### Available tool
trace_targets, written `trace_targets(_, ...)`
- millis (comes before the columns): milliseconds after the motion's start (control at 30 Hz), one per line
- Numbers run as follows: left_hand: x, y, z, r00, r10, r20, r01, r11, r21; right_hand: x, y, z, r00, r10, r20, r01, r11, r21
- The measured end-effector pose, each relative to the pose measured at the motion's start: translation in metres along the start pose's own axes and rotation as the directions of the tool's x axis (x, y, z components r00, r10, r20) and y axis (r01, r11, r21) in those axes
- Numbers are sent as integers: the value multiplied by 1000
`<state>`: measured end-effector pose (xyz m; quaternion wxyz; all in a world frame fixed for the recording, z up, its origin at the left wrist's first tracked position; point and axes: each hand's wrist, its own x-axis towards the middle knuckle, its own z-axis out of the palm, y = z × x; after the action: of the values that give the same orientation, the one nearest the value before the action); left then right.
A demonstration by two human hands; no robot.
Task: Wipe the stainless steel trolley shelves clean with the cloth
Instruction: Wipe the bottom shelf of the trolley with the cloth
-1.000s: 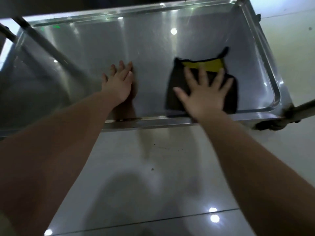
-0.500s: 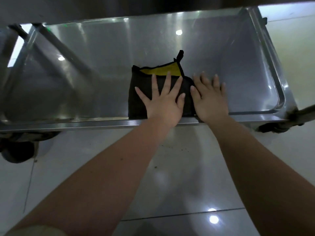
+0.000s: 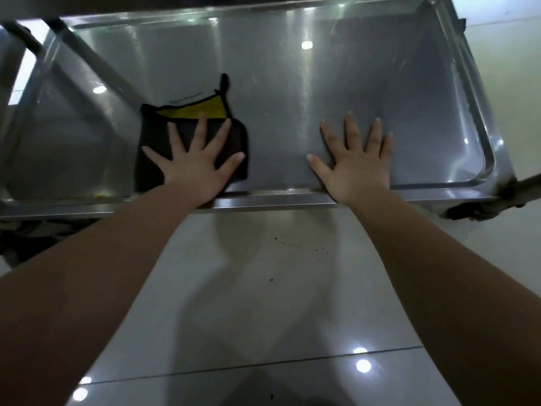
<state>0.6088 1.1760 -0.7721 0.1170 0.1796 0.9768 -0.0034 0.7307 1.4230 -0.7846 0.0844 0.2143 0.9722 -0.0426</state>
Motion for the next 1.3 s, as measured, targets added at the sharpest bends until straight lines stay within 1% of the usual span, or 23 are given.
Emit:
trace_targets(100,-23,80,13,980,200,14,-200,980,13,-1,1,0,1000,0,-5,0,1000,-8)
trace_targets(167,-32,107,16,972,234,37,-234,972,-3,-2,7,2,1000,-9,-12,9,1000,-5)
trace_targets(233,-28,92,15,973,229,26,-229,973,-8,-2,10,3,1000,-11,-17,12,1000,22)
trace_targets(300,-19,47,12,983,182,11,-183,983,9,-2,9,2,1000,-7,-16,8,998,58)
trace_targets(400,-10,-32,0,999,-29,16,29,999,-14,-2,7,0,1000,-9,-5,9,999,53)
trace_targets(467,-11,-58,-5,990,-136,27,137,990,-41,-2,5,-1,1000,0,4,0,1000,25)
trace_targets(500,-12,-57,-6,989,-142,36,143,989,-43,-2,2,-1,1000,22,15,-22,1000,21)
trace_targets(533,-13,-47,-6,993,-113,42,114,993,-40,-2,-2,-1,998,56,35,-57,998,29)
trace_targets(567,-15,-30,-5,997,-55,45,56,998,-29,0,-10,-1,994,90,65,-94,994,53)
trace_targets(633,-24,11,3,994,94,56,-94,996,-11,5,-32,-6,988,114,107,-127,984,126)
trace_targets(700,-32,40,8,982,170,84,-170,985,-8,9,-58,-10,998,29,54,-37,986,164)
trace_targets(767,-32,32,6,978,170,121,-171,985,3,9,-79,-11,998,-62,6,61,988,143)
trace_targets(833,-26,-8,1,981,122,152,-124,992,8,8,-89,-6,997,-77,14,75,993,88)
trace_targets(933,-23,-85,-9,985,-59,162,59,998,1,10,-89,-2,998,-61,25,60,997,41)
trace_targets(1000,-26,-116,-15,977,-154,145,156,988,-6,11,-89,1,997,-71,13,71,997,11)
trace_targets(1033,-26,-123,-16,976,-172,132,174,985,-6,11,-89,3,997,-73,-2,73,997,-2)
trace_targets(1100,-22,-117,-14,986,-130,105,131,991,-3,12,-89,6,997,-67,-28,66,998,-22)
trace_targets(1167,-15,-85,-10,996,7,90,-9,1000,16,11,-91,7,998,-68,-18,67,997,-32)
trace_targets(1233,-9,-34,-4,985,153,79,-156,987,32,9,-91,7,998,-66,-12,65,997,-34)
trace_targets(1300,0,9,-1,968,245,60,-247,968,42,9,-88,7,998,-56,-28,55,998,-19)
